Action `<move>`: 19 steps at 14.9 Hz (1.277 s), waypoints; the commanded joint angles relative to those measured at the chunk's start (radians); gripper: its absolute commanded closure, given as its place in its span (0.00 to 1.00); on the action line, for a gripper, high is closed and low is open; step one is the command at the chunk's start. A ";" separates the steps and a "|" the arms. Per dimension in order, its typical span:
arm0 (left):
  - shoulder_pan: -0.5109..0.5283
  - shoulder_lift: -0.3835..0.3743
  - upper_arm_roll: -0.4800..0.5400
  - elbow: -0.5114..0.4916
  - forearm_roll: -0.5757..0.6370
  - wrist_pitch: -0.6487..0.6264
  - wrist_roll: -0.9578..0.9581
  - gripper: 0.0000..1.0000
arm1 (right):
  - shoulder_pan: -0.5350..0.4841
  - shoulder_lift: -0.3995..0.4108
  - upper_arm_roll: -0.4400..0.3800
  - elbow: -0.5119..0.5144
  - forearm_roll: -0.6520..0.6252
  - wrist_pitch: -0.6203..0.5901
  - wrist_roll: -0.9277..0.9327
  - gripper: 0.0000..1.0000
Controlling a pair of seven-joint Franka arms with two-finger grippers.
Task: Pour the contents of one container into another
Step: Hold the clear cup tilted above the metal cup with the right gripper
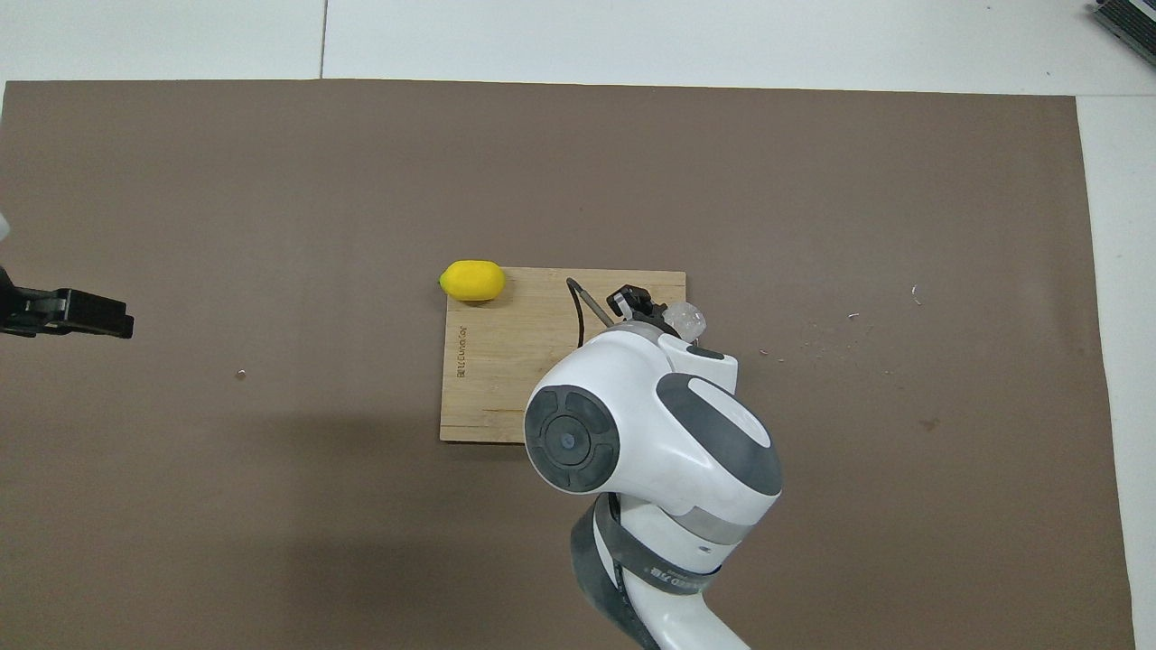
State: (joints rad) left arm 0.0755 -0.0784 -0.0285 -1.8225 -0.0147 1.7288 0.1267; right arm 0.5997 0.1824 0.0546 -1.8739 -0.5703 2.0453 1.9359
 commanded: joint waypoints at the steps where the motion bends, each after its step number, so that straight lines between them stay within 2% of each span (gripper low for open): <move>1: 0.006 -0.015 -0.007 -0.009 0.019 -0.002 -0.010 0.00 | -0.001 -0.021 0.002 -0.025 -0.033 0.021 0.031 1.00; 6: 0.000 -0.018 -0.008 -0.015 0.019 0.009 -0.009 0.00 | 0.000 -0.024 0.002 -0.033 -0.037 0.044 0.034 1.00; 13: -0.025 -0.012 -0.010 -0.001 0.019 0.001 -0.021 0.00 | 0.017 -0.041 0.002 -0.071 -0.125 0.073 0.037 1.00; 15: -0.019 -0.009 -0.010 0.028 0.018 -0.024 -0.024 0.00 | 0.020 -0.052 0.002 -0.093 -0.166 0.084 0.038 1.00; 16: -0.016 0.000 -0.010 0.064 0.013 -0.078 -0.024 0.00 | 0.020 -0.052 0.002 -0.096 -0.169 0.085 0.038 1.00; 18: -0.013 0.064 -0.005 0.188 -0.004 -0.196 -0.022 0.00 | 0.022 -0.052 0.002 -0.096 -0.169 0.085 0.038 1.00; 19: -0.013 0.096 -0.004 0.228 -0.011 -0.215 -0.024 0.00 | 0.022 -0.052 0.002 -0.094 -0.169 0.085 0.037 1.00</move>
State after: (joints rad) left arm 0.0629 -0.0636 -0.0372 -1.7248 -0.0177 1.6015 0.1180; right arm 0.6227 0.1634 0.0558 -1.9286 -0.7013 2.1036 1.9359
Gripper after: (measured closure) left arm 0.000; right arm 0.493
